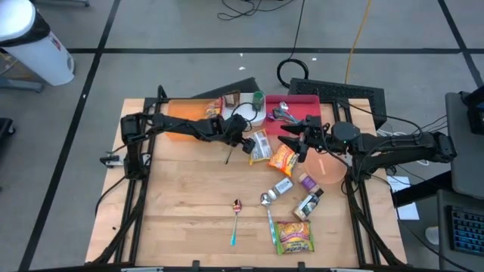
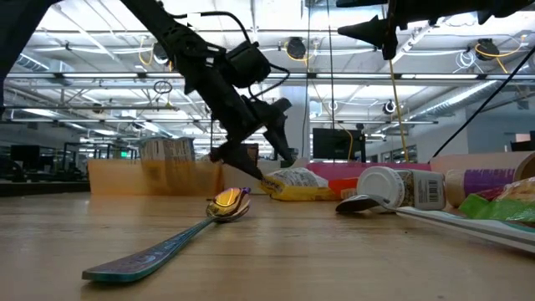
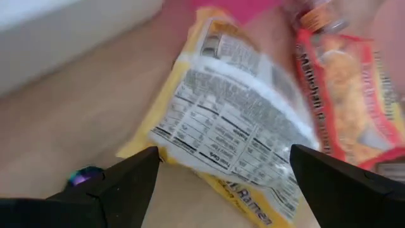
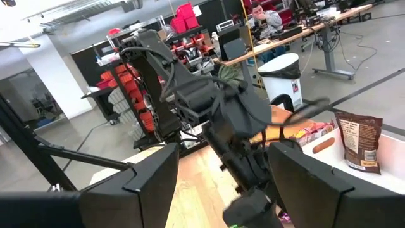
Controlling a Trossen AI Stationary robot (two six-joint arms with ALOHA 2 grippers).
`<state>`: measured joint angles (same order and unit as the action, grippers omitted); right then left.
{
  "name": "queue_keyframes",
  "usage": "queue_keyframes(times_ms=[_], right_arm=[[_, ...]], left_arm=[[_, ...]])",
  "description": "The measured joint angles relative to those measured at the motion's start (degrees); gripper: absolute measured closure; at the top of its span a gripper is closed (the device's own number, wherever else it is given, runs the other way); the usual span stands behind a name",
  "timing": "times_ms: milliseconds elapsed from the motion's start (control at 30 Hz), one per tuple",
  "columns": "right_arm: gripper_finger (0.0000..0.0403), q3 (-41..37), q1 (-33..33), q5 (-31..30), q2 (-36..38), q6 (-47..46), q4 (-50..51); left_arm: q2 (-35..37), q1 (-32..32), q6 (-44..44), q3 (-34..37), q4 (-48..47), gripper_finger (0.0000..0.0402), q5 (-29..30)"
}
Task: Pick & Place Food Item
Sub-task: Put the yellow noodle pack into the orange bin
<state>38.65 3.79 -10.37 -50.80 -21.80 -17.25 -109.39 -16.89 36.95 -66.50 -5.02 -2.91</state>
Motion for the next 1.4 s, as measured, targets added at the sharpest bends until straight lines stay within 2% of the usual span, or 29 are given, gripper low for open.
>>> queue_keyframes(times_ms=[467, 567, 867, 1200, 1400], right_arm=[[0.0165, -0.02, -0.02, 0.04, 0.01, -0.44, 1.34], [0.0165, -0.02, -0.02, 0.04, 0.00, -0.44, 1.66], [0.0165, -0.02, -0.02, 0.05, 0.01, -0.44, 2.05], [0.0165, -0.02, -0.02, 0.13, 0.01, -0.46, 2.54], [0.0165, -0.02, -0.02, 0.15, -0.01, -1.49, 2.64]], left_arm=[[-1.17, 0.15, 0.69, -2.47, -0.39, 0.0041, 0.44], [-1.17, 0.20, 0.75, -2.56, -0.41, 0.0065, 0.83], [-1.67, 0.52, 0.73, -2.56, -0.63, 0.0168, 0.14], [-3.17, 1.60, 2.80, -2.58, 0.43, 0.0224, -0.17], [-3.16, 1.60, 3.72, -2.58, 0.69, 0.0277, -0.58]])
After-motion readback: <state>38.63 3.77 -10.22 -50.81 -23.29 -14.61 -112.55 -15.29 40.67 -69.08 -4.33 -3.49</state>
